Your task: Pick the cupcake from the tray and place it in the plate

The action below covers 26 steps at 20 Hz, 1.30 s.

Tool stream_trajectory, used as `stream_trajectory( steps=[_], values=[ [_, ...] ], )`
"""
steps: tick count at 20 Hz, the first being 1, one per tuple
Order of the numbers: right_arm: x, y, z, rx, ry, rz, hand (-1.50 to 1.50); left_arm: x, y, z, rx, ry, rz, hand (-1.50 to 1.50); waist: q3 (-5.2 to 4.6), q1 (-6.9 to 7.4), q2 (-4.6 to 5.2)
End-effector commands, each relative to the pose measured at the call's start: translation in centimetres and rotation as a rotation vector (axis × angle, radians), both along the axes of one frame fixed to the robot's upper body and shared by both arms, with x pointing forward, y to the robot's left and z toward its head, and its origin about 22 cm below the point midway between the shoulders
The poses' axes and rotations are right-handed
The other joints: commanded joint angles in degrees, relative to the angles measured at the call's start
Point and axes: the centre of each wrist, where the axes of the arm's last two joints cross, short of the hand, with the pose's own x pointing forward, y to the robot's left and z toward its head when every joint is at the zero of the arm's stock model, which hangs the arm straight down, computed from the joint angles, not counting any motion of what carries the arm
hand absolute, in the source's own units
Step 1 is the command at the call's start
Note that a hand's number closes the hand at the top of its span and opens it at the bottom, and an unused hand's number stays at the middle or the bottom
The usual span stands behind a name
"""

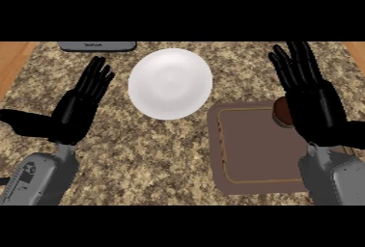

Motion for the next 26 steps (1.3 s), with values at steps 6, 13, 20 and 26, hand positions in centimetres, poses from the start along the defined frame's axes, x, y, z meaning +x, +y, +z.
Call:
stream_trajectory(
  steps=[6,13,20,26],
  values=[
    [-0.9,7.6,-0.6,-0.448,-0.018,0.785,1.50,1.3,3.2,3.8,0.260,-0.103,0.085,0.00,-0.19,5.69,-0.11],
    [-3.6,1.4,-9.7,-0.792,-0.026,0.454,-1.50,-0.1,4.8,3.0,0.288,-0.045,0.160,0.00,-0.07,0.43,-0.56],
    [-0.4,-3.7,-8.8,-0.541,-0.149,0.400,-1.50,-1.3,3.5,3.2,0.284,-0.029,0.169,0.00,-0.19,0.11,-0.78],
    [1.1,-4.8,0.8,-0.819,-0.243,0.319,-1.50,-1.6,3.8,2.6,0.274,-0.025,0.151,0.00,-0.28,-0.24,-0.98]
  ],
)
